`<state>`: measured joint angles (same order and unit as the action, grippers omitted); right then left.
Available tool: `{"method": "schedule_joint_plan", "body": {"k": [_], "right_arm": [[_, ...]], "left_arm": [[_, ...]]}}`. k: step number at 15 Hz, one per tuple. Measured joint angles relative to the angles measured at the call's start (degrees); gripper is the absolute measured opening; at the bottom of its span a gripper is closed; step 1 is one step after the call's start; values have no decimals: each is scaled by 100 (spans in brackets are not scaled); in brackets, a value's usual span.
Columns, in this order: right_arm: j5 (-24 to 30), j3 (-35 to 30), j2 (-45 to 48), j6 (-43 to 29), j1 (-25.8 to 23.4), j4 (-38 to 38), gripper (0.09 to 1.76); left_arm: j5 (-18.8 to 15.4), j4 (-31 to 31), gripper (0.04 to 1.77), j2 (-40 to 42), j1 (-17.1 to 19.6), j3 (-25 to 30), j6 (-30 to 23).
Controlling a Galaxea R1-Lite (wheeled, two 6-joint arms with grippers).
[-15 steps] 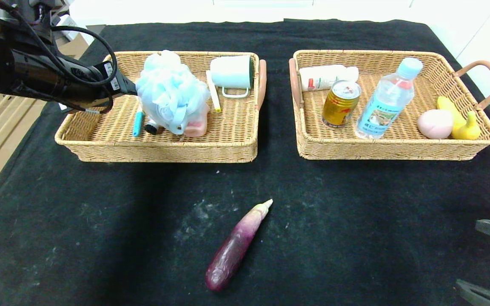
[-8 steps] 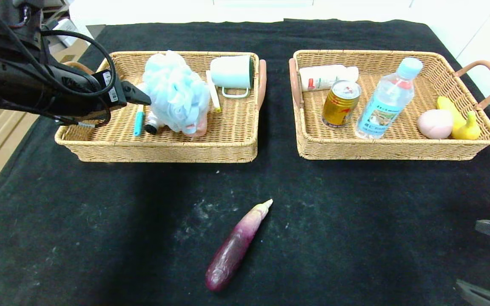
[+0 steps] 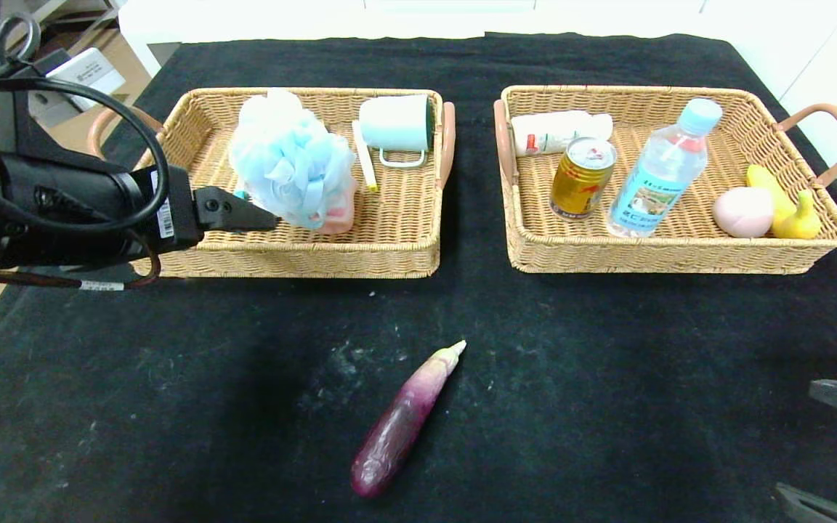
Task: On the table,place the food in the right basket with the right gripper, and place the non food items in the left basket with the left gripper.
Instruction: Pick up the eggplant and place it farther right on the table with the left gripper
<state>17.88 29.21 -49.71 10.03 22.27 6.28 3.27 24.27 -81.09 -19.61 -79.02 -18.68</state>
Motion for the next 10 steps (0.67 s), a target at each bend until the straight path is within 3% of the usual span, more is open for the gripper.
{"method": "schedule_joint_plan", "body": {"k": [5, 10], "right_arm": [[-2, -27, -37, 5, 0, 2, 171], [0, -79, -80, 104, 5, 0, 171]], "left_arm": [[54, 39, 167, 52, -894, 527, 241], [199, 670, 169, -471, -1891, 450, 388]]}}
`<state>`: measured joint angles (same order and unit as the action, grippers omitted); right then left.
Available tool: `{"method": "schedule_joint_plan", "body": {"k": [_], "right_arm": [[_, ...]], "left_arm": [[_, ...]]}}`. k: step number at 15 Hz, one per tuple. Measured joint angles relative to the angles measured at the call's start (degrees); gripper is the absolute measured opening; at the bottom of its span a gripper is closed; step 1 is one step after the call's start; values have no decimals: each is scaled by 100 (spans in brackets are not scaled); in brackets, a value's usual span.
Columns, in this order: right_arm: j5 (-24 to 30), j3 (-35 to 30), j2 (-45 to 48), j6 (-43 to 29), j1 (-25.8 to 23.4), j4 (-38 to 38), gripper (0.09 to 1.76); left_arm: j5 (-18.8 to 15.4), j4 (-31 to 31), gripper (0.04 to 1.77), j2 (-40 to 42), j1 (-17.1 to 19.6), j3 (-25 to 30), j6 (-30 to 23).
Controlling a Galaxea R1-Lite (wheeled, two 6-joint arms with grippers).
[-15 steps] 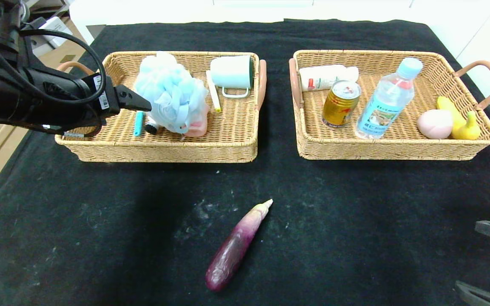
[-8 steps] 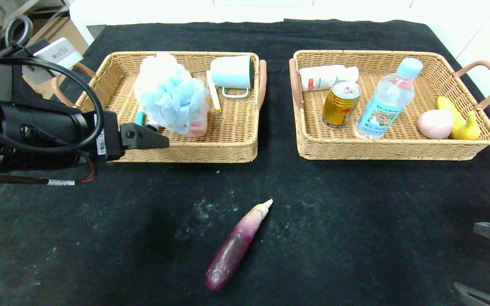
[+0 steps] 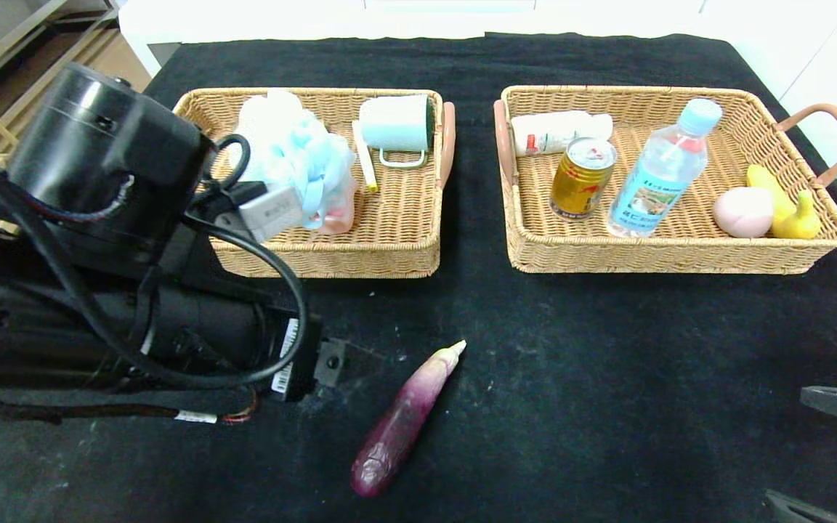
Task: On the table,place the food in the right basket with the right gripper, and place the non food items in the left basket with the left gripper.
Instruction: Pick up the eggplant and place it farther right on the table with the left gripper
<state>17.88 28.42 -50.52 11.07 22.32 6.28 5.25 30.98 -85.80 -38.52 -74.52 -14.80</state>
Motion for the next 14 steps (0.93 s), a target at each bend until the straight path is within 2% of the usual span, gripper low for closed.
{"method": "schedule_joint_plan", "body": {"k": [2, 5, 11, 14], "right_arm": [[2, -11, -2, 0, 55, 2, 171], [0, -20, -2, 1, 89, 0, 171], [0, -22, 20, 1, 96, 0, 171], [0, -28, 39, 11, 118, 0, 171]], "left_arm": [[229, 17, 170, -188, -332, 32, 251], [452, 151, 170, -422, -627, 71, 373], [601, 221, 171, -825, -957, 5, 480], [858, 166, 171, -1037, -1020, -4, 480]]}}
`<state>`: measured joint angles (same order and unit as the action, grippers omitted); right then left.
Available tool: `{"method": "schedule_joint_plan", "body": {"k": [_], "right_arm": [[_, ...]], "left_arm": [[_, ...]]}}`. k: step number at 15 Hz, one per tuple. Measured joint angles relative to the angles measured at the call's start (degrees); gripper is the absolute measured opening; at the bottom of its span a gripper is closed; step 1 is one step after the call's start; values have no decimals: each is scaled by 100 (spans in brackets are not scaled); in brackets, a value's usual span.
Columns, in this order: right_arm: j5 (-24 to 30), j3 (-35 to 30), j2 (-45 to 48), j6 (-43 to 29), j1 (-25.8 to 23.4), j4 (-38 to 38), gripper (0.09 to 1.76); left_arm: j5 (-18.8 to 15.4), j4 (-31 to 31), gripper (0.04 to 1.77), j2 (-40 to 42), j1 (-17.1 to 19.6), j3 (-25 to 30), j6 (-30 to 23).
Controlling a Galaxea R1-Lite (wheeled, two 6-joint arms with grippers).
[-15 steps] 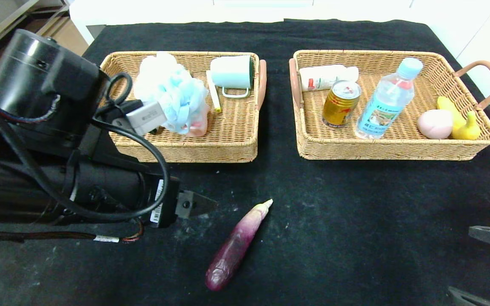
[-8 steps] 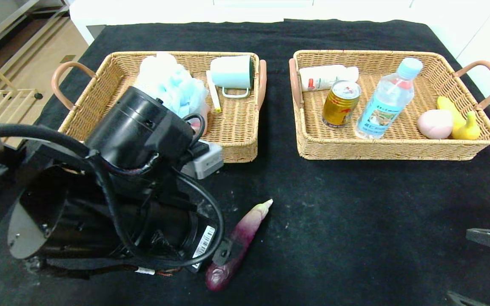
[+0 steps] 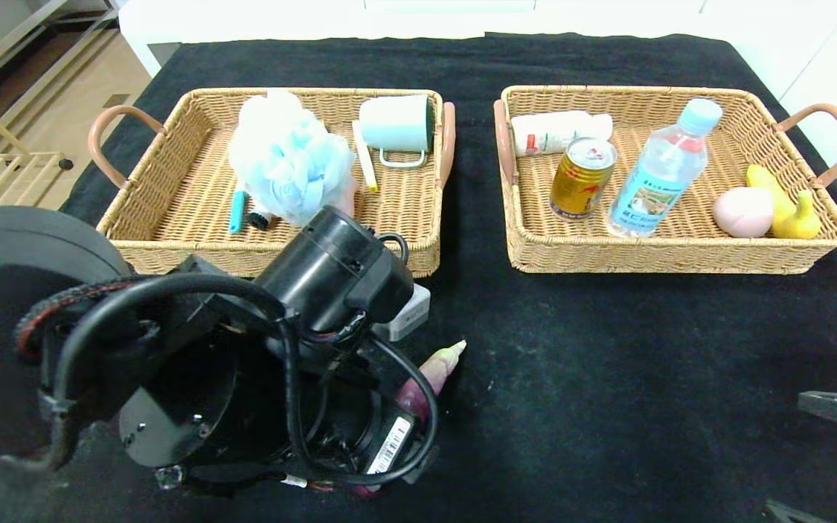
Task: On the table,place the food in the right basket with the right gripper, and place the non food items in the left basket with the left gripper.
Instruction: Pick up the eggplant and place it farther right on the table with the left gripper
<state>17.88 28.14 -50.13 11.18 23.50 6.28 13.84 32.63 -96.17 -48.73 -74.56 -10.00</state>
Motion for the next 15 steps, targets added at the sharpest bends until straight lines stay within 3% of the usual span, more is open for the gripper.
{"method": "schedule_joint_plan", "body": {"k": [10, 12, 15], "right_arm": [[2, 4, 90, -2, 28, 0, 171], [0, 4, 94, -5, 28, 0, 171], [2, 6, 94, -10, 28, 0, 171]], "left_arm": [[236, -2, 172, -407, -39, -88, 83], [256, -2, 134, -441, -41, -85, 93], [258, -4, 95, -474, -41, -79, 85]]}}
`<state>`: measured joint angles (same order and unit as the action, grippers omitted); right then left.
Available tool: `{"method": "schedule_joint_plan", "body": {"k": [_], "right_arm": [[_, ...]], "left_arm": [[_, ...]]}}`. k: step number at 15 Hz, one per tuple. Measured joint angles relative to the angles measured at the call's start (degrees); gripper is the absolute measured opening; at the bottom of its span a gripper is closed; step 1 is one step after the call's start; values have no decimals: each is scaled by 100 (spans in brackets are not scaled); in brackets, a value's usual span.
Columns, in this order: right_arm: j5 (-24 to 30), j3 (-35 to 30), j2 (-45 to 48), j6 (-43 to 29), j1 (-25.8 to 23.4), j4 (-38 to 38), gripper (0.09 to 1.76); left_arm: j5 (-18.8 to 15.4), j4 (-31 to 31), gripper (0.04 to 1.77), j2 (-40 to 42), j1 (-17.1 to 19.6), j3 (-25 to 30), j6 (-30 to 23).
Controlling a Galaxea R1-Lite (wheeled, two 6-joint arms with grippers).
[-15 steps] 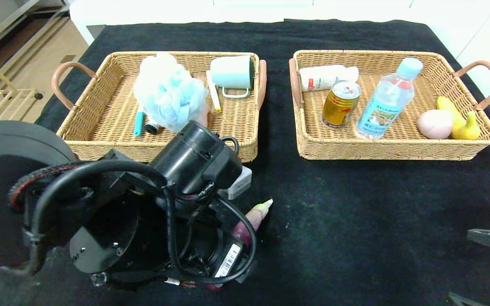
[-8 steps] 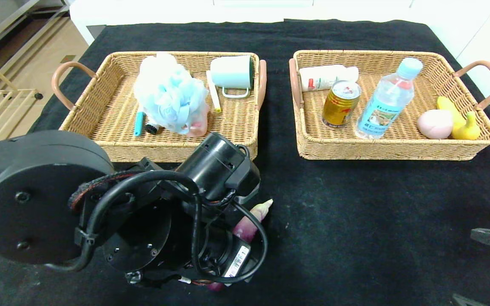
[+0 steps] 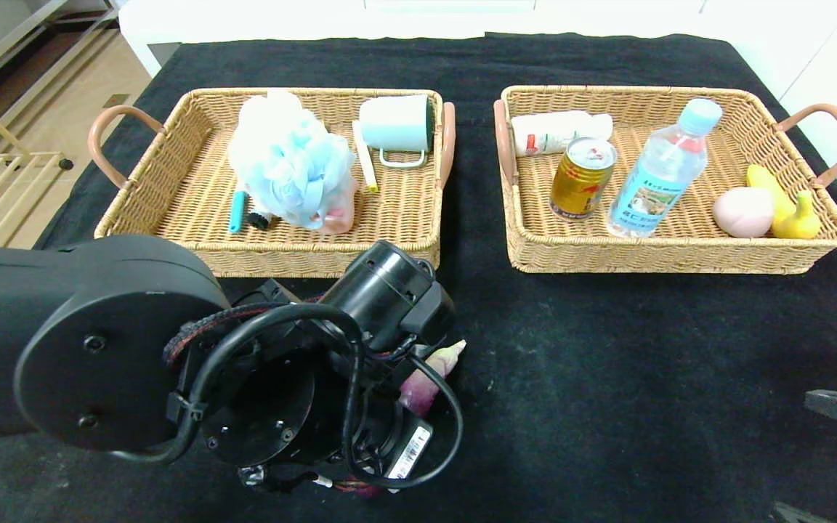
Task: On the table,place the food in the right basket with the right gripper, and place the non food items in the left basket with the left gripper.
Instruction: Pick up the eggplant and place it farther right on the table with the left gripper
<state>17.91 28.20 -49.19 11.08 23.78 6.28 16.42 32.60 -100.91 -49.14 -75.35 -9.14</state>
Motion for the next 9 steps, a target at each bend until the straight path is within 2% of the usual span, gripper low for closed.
{"method": "schedule_joint_plan", "body": {"k": [2, 9], "right_arm": [[-2, 0, 0, 5, 0, 0, 171], [-2, -17, -1, 7, 0, 2, 171]], "left_arm": [[-2, 1, 78, -7, 0, 2, 0], [6, -18, 77, -5, 0, 57, -50]]}}
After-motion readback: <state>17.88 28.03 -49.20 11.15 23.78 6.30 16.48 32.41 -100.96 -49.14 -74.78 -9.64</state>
